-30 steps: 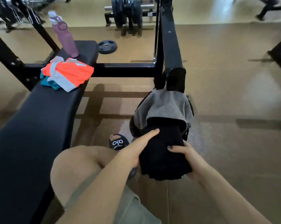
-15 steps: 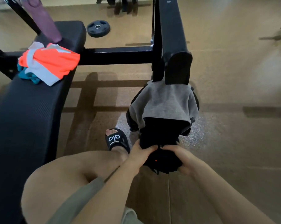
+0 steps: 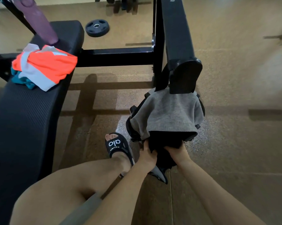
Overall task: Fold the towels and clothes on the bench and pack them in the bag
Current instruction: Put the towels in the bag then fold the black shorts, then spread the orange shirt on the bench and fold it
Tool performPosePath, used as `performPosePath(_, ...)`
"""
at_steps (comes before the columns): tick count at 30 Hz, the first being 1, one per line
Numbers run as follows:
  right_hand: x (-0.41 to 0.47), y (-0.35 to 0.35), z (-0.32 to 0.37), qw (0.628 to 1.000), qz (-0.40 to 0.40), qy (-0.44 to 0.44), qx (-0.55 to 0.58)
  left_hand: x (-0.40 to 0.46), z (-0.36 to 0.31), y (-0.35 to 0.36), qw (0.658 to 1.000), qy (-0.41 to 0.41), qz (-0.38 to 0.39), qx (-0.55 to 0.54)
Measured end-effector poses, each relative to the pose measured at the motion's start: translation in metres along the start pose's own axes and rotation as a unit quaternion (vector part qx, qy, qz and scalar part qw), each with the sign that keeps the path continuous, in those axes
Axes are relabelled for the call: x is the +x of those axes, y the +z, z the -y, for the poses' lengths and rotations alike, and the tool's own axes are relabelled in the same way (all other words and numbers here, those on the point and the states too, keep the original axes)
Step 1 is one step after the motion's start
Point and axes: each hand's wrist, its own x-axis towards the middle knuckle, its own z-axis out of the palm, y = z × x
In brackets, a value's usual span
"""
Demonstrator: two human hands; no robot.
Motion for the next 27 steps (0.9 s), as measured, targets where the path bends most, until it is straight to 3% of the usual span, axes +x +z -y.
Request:
performPosePath(5, -0.012, 0.003, 0.025, 0.974, -0.019, -0.125, -0.186, -0.002, 0.01, 0.003, 0.996, 0.076, -0.015, 0.036)
performPosePath(8, -0.007, 0.003, 0.029, 0.953, -0.024, -0.111, -0.28, -0.004, 0.01, -0.001, 0.995, 0.075, 0.012, 0.066)
performPosePath(11, -0.012, 0.004, 0.031, 0.904, -0.009, -0.07, -0.422, -0.008, 0.006, -0.007, 0.992, 0.045, 0.051, 0.104)
performPosePath(15, -0.024, 0.011, 0.026, 0.826, -0.01, -0.105, -0.553, -0.013, 0.001, -0.02, 0.996, 0.016, 0.06, 0.069)
performPosePath(17, -0.029, 0.012, 0.019, 0.819, 0.009, -0.091, -0.567, -0.016, 0.001, -0.031, 0.994, 0.004, 0.085, 0.063)
performPosePath(21, -0.048, 0.017, 0.02, 0.849, 0.052, -0.09, -0.518, 0.018, 0.037, -0.053, 0.994, 0.014, 0.096, 0.056)
performPosePath(27, -0.092, 0.036, 0.069, 0.839, 0.172, -0.186, -0.482, -0.077, -0.031, -0.136, 0.993, 0.047, -0.016, 0.107)
